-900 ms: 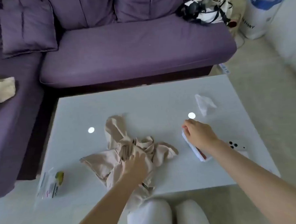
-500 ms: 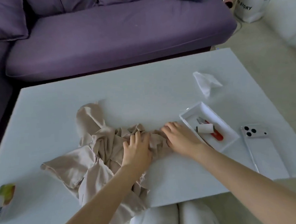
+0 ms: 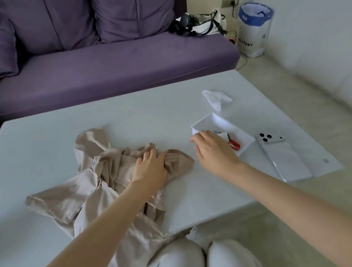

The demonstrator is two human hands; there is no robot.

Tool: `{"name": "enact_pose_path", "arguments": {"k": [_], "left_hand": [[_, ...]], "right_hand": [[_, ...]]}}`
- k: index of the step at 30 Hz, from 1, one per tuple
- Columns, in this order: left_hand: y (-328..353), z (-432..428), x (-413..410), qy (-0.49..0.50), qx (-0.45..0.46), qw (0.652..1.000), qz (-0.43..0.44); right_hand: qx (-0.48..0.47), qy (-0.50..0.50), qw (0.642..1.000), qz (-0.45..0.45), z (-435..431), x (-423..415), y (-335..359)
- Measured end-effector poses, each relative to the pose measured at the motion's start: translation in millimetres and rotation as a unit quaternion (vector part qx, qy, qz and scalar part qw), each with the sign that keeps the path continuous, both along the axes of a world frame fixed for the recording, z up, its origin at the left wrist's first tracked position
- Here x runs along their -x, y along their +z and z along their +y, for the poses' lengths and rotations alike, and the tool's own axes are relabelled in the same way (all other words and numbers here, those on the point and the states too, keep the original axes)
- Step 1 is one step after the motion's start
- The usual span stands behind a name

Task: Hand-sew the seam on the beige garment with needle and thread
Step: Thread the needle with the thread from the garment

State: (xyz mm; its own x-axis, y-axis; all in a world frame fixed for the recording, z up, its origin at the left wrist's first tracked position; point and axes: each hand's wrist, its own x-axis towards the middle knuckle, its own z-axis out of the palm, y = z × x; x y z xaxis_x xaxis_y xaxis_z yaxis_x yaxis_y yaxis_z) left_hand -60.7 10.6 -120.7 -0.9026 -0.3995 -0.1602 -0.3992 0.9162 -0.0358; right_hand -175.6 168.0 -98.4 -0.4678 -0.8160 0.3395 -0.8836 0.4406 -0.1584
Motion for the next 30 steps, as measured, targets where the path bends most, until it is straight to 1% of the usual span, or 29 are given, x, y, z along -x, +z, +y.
{"name": "enact_pose_path", "arguments": {"k": [2,5,7,12,16,20,22,23,25,28,30], "left_hand": [[6,6,-8,-0.003,-0.004,1.000,-0.002],[13,16,-22,-0.003,-0.021,1.000,0.000],[13,21,-26,-0.006,-0.037,0.999,-0.004],[7,25,-30,0.002,-0.045,0.999,-0.010],[5,26,-26,0.013,-0.044,0.999,-0.006],[4,24,-22,0.023,-0.046,0.999,0.004],[4,24,-20,0.028,-0.052,0.998,0.010],[3,24,-19,0.032,-0.065,0.997,0.025],[4,24,-17,0.057,-0.117,0.986,0.102],[5,30,-17,0.095,-0.162,0.951,0.245],[6,40,-19,0.105,-0.182,0.931,0.298]], "right_hand": [[0.004,-0.062,0.998,-0.022,13,3,7],[-0.011,-0.151,0.984,-0.094,31,13,9],[-0.049,-0.172,0.977,-0.116,37,23,7],[-0.135,-0.189,0.959,-0.162,31,40,4],[-0.153,-0.196,0.955,-0.161,19,49,2],[-0.206,-0.221,0.946,-0.118,14,55,3],[-0.210,-0.235,0.944,-0.101,13,58,2],[-0.203,-0.240,0.944,-0.099,12,58,1],[-0.162,-0.243,0.951,-0.105,10,55,2],[-0.090,-0.239,0.964,-0.080,7,46,8],[-0.046,-0.235,0.969,-0.061,6,38,14]]}}
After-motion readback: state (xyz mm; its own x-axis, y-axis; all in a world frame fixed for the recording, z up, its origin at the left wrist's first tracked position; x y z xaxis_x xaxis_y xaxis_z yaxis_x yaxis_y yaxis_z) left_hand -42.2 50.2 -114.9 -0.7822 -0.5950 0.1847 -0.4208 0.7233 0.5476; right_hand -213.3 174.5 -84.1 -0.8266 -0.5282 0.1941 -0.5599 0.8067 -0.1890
